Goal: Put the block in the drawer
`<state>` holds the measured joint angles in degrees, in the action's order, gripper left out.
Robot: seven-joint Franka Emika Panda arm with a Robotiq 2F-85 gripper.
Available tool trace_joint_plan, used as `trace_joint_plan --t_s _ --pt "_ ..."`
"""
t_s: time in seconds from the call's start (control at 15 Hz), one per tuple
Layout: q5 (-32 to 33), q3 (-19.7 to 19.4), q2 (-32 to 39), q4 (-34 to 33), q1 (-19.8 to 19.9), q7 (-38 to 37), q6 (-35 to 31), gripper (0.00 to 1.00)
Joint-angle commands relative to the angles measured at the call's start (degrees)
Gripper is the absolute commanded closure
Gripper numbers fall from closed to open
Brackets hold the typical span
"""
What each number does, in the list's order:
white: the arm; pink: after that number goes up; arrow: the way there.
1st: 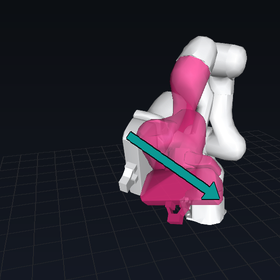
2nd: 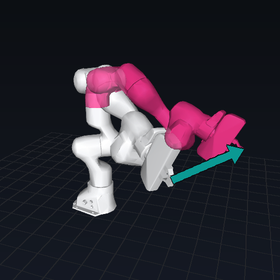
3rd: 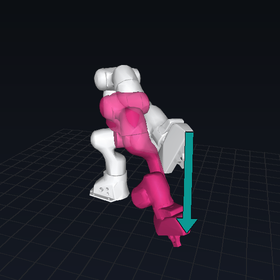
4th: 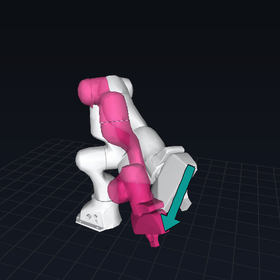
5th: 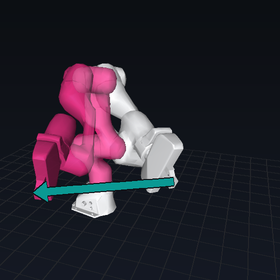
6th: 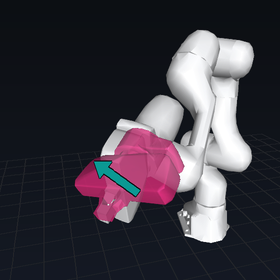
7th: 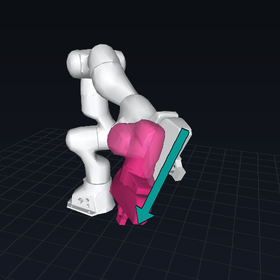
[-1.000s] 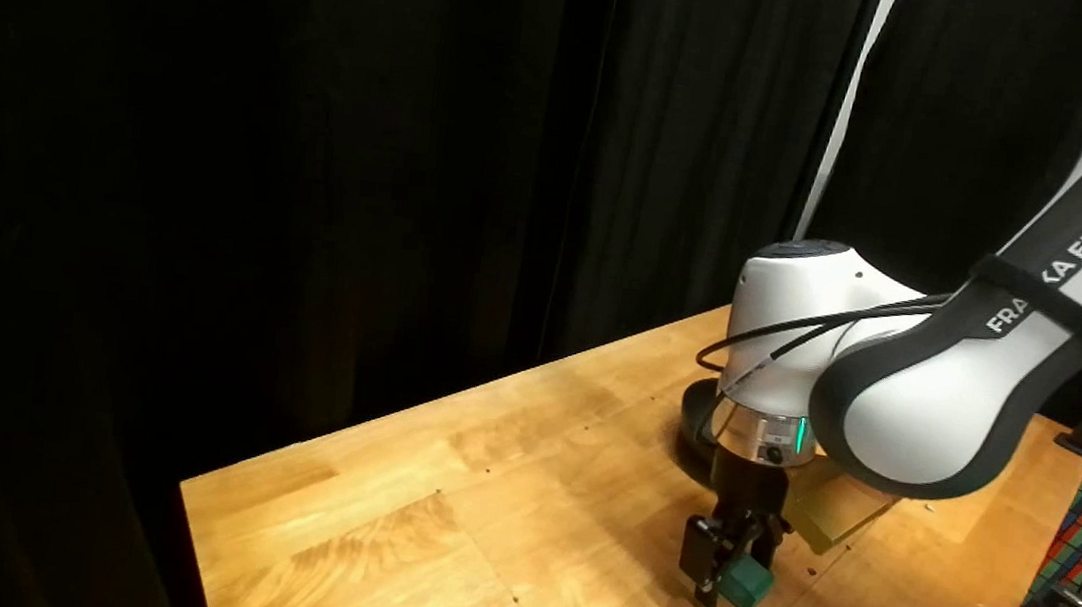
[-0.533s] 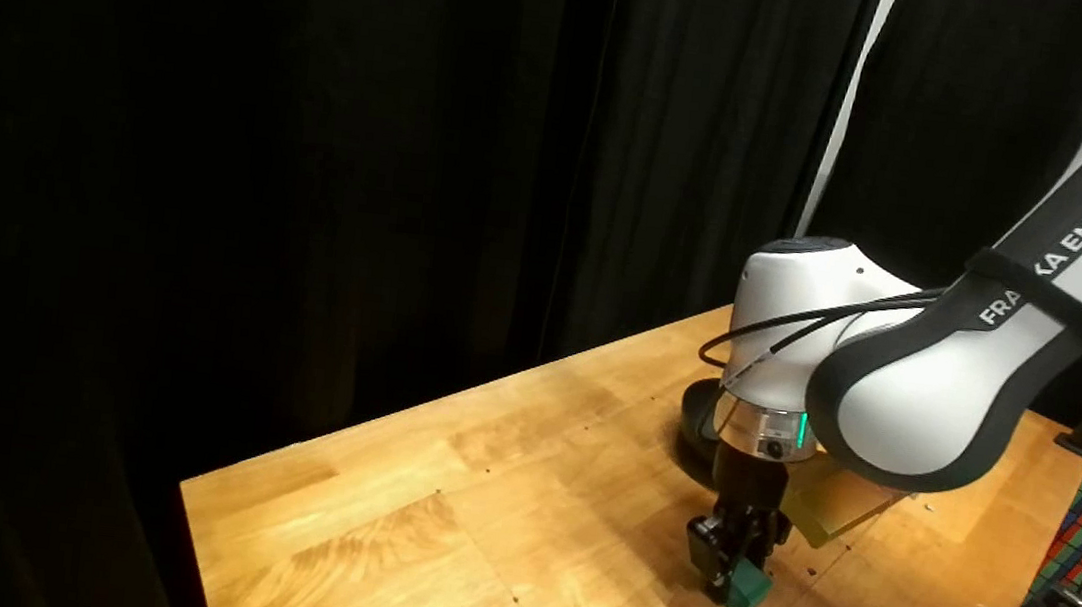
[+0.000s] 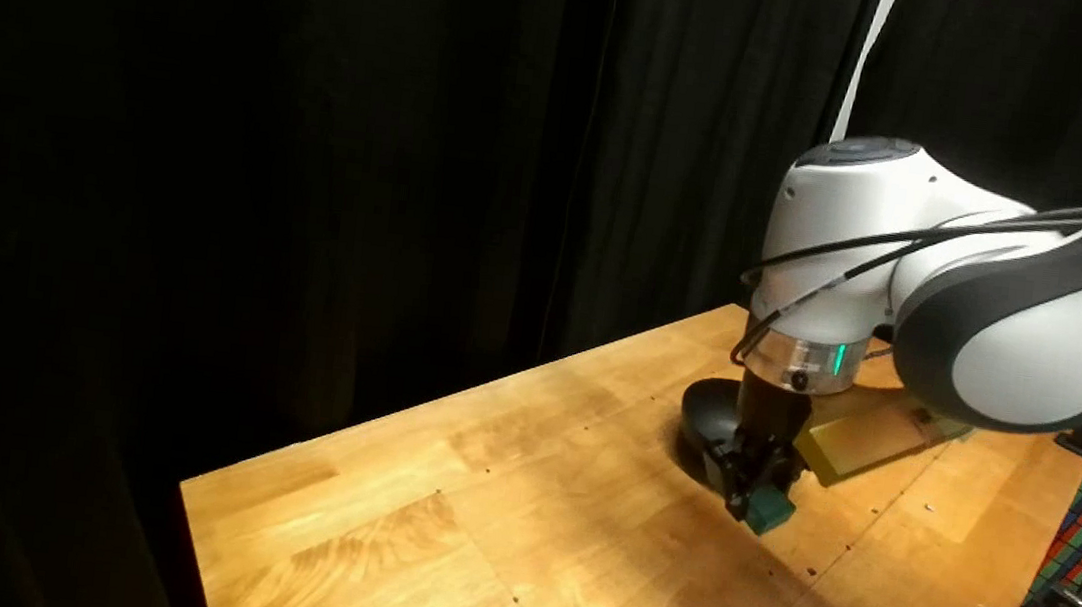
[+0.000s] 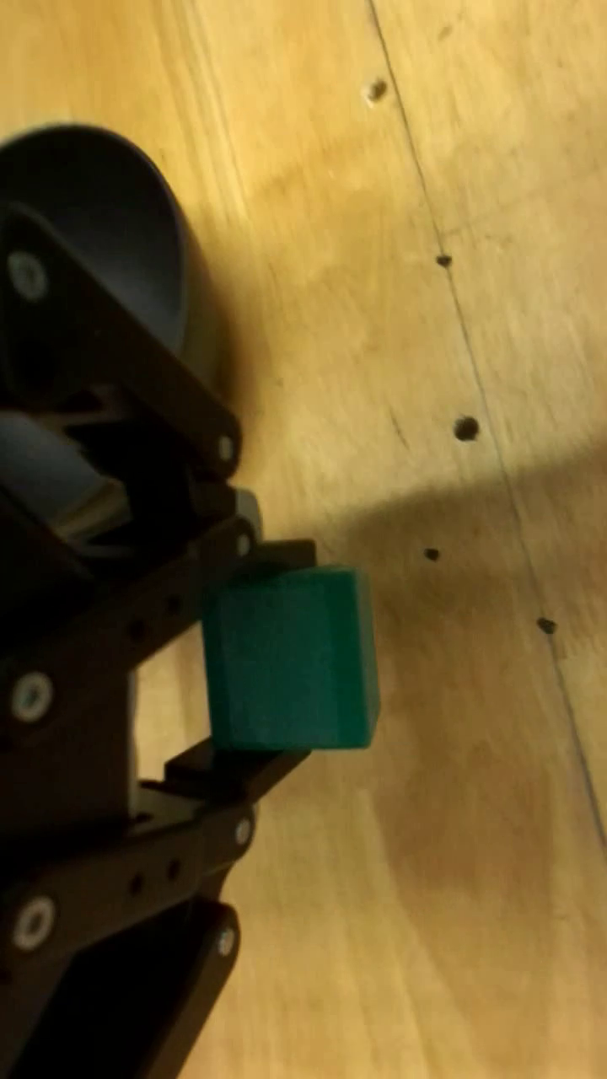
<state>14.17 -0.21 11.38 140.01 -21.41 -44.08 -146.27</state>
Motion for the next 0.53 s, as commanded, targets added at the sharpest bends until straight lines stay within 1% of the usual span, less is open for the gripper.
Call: trace_joint_plan --t_s 0.0,0.13,0.27,0.47 --pt "10.5 -0.4 -6.5 -1.0 1.1 -12.3 4.0 0.78" --pt "15.3 0.5 -7.1 -2.8 3.4 -17.6 4.7 0.78" --pt "18.7 0.9 -6.8 -4.9 5.6 -21.2 5.9 0.78" --pt "20.3 0.7 -5.1 -7.7 8.4 -23.3 6.9 0.78"
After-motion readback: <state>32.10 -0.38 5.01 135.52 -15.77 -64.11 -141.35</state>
